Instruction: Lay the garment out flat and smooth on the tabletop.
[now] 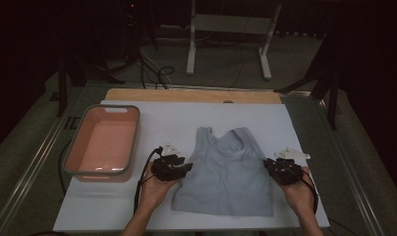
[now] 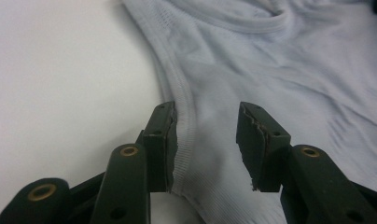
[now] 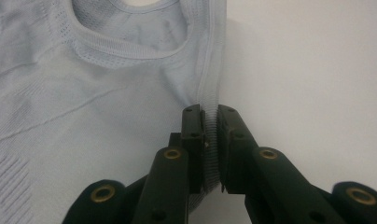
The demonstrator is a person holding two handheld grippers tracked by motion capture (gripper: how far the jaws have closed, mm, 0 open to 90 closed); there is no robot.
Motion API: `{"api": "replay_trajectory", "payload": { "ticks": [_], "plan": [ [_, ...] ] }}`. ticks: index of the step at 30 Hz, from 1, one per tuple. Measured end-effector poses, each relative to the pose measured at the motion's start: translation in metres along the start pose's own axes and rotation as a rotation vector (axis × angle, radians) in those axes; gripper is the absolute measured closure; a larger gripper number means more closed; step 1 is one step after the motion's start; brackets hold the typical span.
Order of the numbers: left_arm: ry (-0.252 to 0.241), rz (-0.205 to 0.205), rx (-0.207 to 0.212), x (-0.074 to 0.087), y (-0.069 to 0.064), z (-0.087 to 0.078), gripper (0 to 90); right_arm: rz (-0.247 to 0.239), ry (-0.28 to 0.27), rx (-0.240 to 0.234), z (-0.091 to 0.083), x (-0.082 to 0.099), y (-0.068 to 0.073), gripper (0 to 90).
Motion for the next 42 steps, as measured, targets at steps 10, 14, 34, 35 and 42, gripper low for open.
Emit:
{"api": "replay_trajectory", "payload": {
  "ticks": [10, 14, 34, 35, 42],
  "plan": [
    [0.055, -0.045, -0.015, 0.006, 0.009, 0.013, 58.6, -0.01, 0.016, 0.005, -0.004, 0.009, -0.007, 82.7],
    [0.076, -0.063, -0.001, 0.01, 0.009, 0.017, 58.9, -0.013, 0.02, 0.002, -0.006, 0.011, -0.009, 82.7],
    [0.098, 0.037, -0.002, 0.006, -0.02, 0.011, 83.2, -0.014, 0.013, -0.004, -0.006, 0.009, -0.005, 81.5],
    [0.101, 0.032, 0.001, 0.006, -0.018, 0.013, 82.9, -0.014, 0.012, -0.004, -0.006, 0.009, -0.005, 81.5],
    [0.062, 0.013, 0.031, 0.003, -0.01, 0.016, 74.3, -0.011, 0.011, -0.008, -0.007, 0.01, -0.007, 81.4]
  ]
}}
Point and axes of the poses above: each handheld gripper's, and its own axes: z roughly forward along the jaws, x roughly out of its underside, y roughly to its left, the point moved 6 cm from there along z, roughly forward along the jaws, and after that the axes turned 15 degrees about x, right-handed, at the moved point
